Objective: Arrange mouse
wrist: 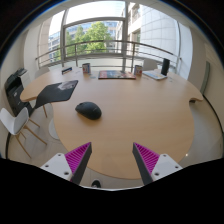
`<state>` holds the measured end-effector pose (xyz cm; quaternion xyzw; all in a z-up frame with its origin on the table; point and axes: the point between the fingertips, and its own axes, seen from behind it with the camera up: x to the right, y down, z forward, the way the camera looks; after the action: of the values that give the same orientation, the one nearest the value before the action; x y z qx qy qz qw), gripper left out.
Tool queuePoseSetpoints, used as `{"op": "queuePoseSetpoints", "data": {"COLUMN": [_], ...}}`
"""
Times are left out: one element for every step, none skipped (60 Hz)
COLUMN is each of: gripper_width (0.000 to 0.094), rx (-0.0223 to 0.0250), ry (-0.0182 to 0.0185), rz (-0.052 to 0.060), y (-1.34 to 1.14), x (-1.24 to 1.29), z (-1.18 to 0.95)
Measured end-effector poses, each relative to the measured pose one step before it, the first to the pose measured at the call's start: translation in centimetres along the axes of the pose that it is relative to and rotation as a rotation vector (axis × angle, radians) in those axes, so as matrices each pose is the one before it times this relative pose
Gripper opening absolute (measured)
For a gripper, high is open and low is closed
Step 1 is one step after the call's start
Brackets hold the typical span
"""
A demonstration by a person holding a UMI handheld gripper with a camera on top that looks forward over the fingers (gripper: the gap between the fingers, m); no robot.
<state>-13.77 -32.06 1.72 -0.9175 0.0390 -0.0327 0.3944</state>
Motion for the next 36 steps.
{"op": "queuePoseSetpoints", "data": {"gripper_width": [0.0842, 0.0843, 0.0842, 0.0844, 0.0843, 0.0843, 0.0842, 0.0841, 0.0842, 0.0841, 0.0841, 0.0841, 0.0841, 0.0839, 0.0839, 0.0841, 0.0840, 0.0839, 0.0838, 0.0838, 0.0839, 0.0842, 0.0839, 0.0839, 0.0837, 0.0838, 0.0839, 0.0839, 0.0839, 0.0838, 0.0839, 0.0839, 0.0839, 0.0837, 0.0830, 0.0824], "rx": [0.00500, 0.00529, 0.00454, 0.00441, 0.00523, 0.00368, 0.00176, -0.00045, -0.00138, -0.00184, 0.00075, 0.00051, 0.00086, 0.00054, -0.00062, -0.00149, -0.00029, -0.00094, -0.00035, 0.00029, 0.00032, -0.00205, -0.00253, 0.00233, 0.00274, 0.00129, -0.00027, -0.00141, 0.00260, 0.00237, 0.00170, 0.00247, 0.00027, 0.00236, -0.00007, -0.00004], "ry": [-0.00492, -0.00332, -0.00331, -0.00300, -0.00259, -0.00205, -0.00169, -0.00159, -0.00240, -0.00287, -0.00369, -0.00529, -0.00563, -0.00420, -0.00195, -0.00018, 0.00002, 0.00236, -0.00011, -0.00054, 0.00033, -0.00386, -0.00432, -0.00163, -0.00046, 0.00054, -0.00062, -0.00042, -0.00140, -0.00113, -0.00002, -0.00002, -0.00010, -0.00257, -0.00299, -0.00335], "rz": [-0.0061, -0.0070, -0.0081, -0.0084, -0.0083, -0.0082, -0.0080, -0.0072, -0.0062, -0.0038, -0.0029, -0.0024, -0.0017, -0.0025, -0.0027, -0.0029, -0.0043, -0.0033, -0.0038, -0.0039, -0.0037, -0.0042, -0.0021, 0.0005, 0.0017, 0.0005, 0.0000, 0.0005, 0.0014, 0.0018, 0.0023, 0.0031, 0.0030, 0.0042, 0.0046, 0.0052], "y": [-0.463, -0.475, -0.416, -0.466, -0.454, -0.407, -0.339, -0.276, -0.244, -0.469, -0.383, -0.320, -0.370, -0.362, -0.294, -0.307, -0.379, -0.184, -0.272, -0.291, -0.310, -0.191, -0.148, -0.265, -0.410, -0.187, -0.196, -0.298, -0.212, -0.216, -0.186, -0.186, -0.149, -0.155, -0.236, -0.078], "x": [-0.616, -0.593, -0.603, -0.520, -0.524, -0.501, -0.442, -0.402, -0.370, -0.330, -0.343, -0.319, -0.315, -0.260, -0.189, -0.115, 0.090, -0.255, -0.069, -0.036, 0.006, -0.106, -0.101, 0.004, 0.204, 0.065, 0.043, 0.179, 0.069, 0.104, 0.112, 0.113, 0.193, 0.032, 0.029, 0.013], "z": [0.743, 0.707, 0.748, 0.746, 0.730, 0.720, 0.700, 0.649, 0.619, 0.487, 0.556, 0.500, 0.551, 0.551, 0.509, 0.515, 0.835, 0.075, 0.307, 0.324, 0.329, 0.316, 0.309, 0.270, 0.422, 0.329, 0.324, 0.243, 0.242, 0.228, 0.224, 0.238, 0.202, 0.242, 0.302, 0.213]}}
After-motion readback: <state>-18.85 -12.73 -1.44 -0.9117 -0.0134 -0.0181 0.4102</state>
